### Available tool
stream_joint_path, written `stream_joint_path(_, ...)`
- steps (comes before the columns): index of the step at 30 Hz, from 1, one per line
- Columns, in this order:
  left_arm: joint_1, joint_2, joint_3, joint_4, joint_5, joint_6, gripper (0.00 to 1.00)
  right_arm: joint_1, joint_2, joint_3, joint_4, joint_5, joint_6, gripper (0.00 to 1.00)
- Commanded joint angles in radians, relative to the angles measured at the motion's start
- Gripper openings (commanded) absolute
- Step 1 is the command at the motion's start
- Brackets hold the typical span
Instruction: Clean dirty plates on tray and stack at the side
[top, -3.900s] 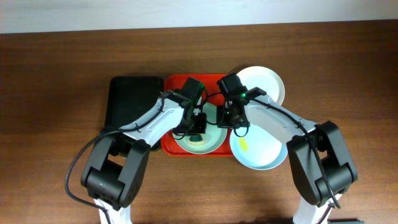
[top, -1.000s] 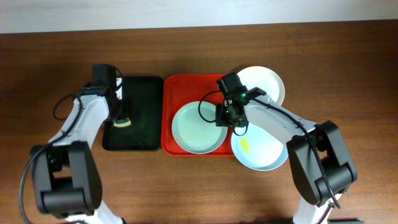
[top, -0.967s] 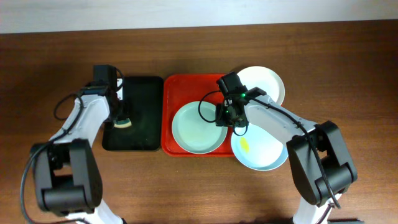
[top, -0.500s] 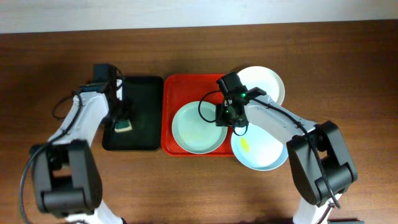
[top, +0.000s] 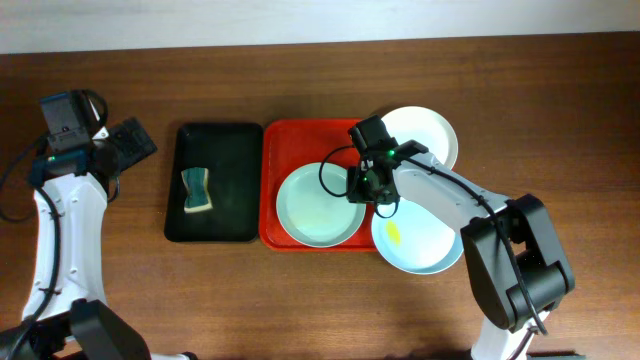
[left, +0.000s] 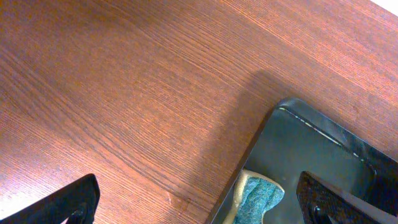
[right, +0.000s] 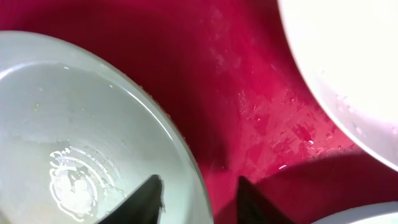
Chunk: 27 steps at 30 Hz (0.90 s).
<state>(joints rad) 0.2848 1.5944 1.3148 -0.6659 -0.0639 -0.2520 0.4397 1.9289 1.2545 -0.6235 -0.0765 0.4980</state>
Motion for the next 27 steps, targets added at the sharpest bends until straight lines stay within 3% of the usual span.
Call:
stream_joint_path(1,0.005,-0.003,0.006,0.000,-0.004,-0.013,0.99,0.006,-0.007,-0.006,0.003,0.003,0.004,0.33)
stream_joint_path(11,0.005,-0.003,0.006,-0.001,-0.003,-0.013,0.99,0.006,-0.007,-0.026,0.005,0.003,0.003,0.25)
stream_joint_path(19,0.005,-0.003,0.006,-0.001,-0.003,-0.013,0.99,0.006,-0.007,-0.038,0.019,0.003,0.004,0.04)
stream_joint_path(24,0.005,-0.003,0.006,-0.001,-0.003,-0.013,0.99,-0.003,-0.008,-0.033,0.059,-0.002,0.008,0.04)
stream_joint_path(27,0.005,-0.003,0.006,-0.001,-0.003,-0.013,0.99,-0.041,-0.010,0.003,0.028,-0.129,0.007,0.04)
